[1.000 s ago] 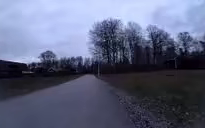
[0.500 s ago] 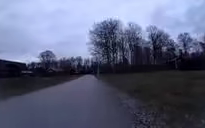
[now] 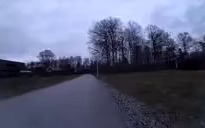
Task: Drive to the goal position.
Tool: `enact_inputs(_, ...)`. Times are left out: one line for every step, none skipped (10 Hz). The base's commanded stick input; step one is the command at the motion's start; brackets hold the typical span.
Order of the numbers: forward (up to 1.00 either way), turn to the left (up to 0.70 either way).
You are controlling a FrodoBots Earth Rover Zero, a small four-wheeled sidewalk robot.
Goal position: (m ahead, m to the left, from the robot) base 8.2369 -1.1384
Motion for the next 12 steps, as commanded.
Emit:
enact_inputs(0.70, 0.00)
enact_inputs(0.70, 0.00)
enact_inputs(0.70, 0.00)
enact_inputs(0.70, 0.05)
enact_inputs(0.70, 0.35)
enact_inputs(0.70, 0.35)
enact_inputs(0.70, 0.35)
enact_inputs(0.70, 0.35)
enact_inputs(0.70, 0.35)
enact_inputs(0.70, 0.24)
enact_inputs(0.70, 0.03)
enact_inputs(0.70, 0.00)
